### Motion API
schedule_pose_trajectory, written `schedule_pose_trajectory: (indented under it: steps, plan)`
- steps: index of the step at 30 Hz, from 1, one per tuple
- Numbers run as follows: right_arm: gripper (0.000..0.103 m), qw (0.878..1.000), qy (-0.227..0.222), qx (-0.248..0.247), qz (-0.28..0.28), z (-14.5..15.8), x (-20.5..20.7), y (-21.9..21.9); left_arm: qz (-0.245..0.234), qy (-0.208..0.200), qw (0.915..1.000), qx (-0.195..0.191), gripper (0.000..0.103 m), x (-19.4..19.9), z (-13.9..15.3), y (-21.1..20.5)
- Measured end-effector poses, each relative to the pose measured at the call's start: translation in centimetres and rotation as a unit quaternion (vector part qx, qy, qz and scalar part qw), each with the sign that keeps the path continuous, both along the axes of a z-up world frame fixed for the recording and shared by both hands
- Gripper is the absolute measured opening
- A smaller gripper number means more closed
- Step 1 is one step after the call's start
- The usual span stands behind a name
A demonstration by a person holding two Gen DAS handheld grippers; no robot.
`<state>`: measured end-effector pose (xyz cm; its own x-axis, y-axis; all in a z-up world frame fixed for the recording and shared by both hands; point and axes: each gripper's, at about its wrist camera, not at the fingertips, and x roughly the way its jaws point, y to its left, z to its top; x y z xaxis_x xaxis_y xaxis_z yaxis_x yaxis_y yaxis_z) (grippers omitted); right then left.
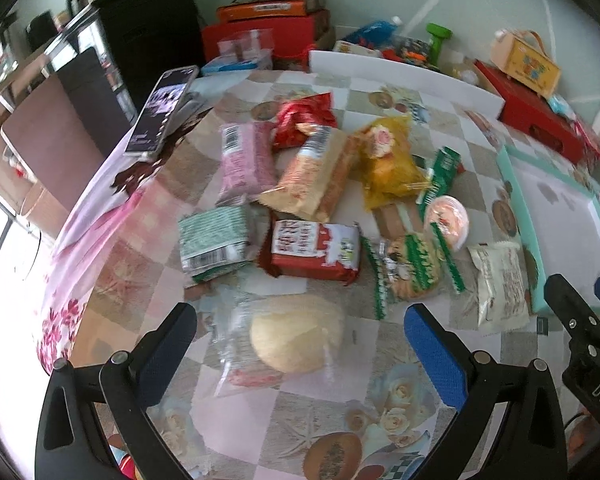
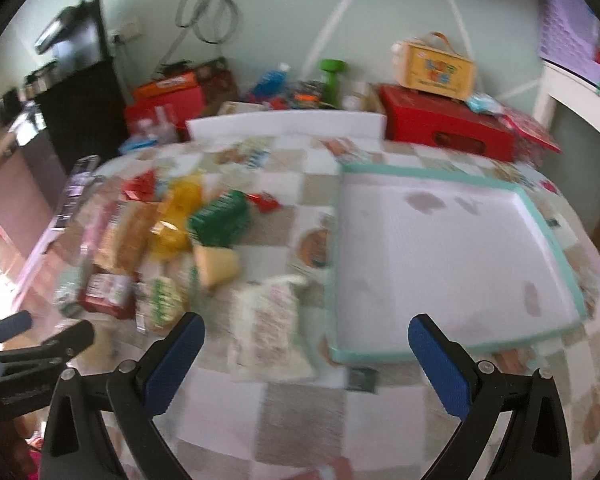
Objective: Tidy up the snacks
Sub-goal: 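Reach the left tool to the wrapped round bread while the right tool grasps the green biscuit pack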
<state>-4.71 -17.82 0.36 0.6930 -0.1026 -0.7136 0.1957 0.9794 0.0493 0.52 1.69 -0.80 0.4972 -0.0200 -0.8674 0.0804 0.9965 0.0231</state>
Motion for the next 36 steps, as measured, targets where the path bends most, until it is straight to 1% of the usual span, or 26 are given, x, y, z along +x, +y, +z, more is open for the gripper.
schedule_pose_trajectory:
  steps: [4, 7, 14, 15, 18, 20, 22, 25, 32, 36]
  plan:
    - [0.103, 0.999, 0.004, 0.000, 0.048, -0.5, 1.4, 2.2, 0.018, 0.023, 0.9994, -0.020, 0.103, 0.4, -0.9, 1.6]
    - [0.103, 0.997, 0.021, -0.007, 0.079, -1.6, 2.1, 3.9, 0.033, 0.043, 0.9978, -0.038, 0.103, 0.8, -1.7, 2.6]
    - [0.103, 0.994, 0.051, 0.000, 0.097, -3.1, 3.3, 4.3, 0.056, 0.086, 0.9922, -0.070, 0.102, 1.5, -3.8, 4.0]
    - [0.103, 0.994, 0.052, 0.002, 0.098, -3.2, 3.5, 4.4, 0.058, 0.087, 0.9917, -0.075, 0.102, 1.5, -3.9, 4.2]
    - [0.103, 0.993, 0.056, 0.003, 0.102, -3.4, 3.9, 4.6, 0.055, 0.089, 0.9900, -0.095, 0.093, 1.5, -4.0, 4.4]
    - [0.103, 0.992, 0.057, -0.001, 0.109, -3.5, 4.2, 5.0, 0.048, 0.087, 0.9898, -0.102, 0.080, 1.4, -3.9, 4.3]
    - [0.102, 0.992, 0.057, -0.004, 0.115, -3.6, 4.4, 5.3, 0.047, 0.084, 0.9899, -0.104, 0.077, 1.2, -3.8, 4.3]
    - [0.101, 0.991, 0.058, -0.003, 0.122, -3.7, 4.7, 5.7, 0.056, 0.084, 0.9881, -0.116, 0.076, 1.4, -3.9, 4.9]
    - [0.094, 0.986, 0.073, -0.014, 0.148, -4.5, 5.7, 7.4, 0.089, 0.080, 0.9850, -0.124, 0.075, 1.5, -3.7, 6.5]
    - [0.093, 0.984, 0.078, -0.017, 0.158, -4.9, 6.2, 8.1, 0.091, 0.079, 0.9852, -0.122, 0.076, 1.4, -3.8, 6.7]
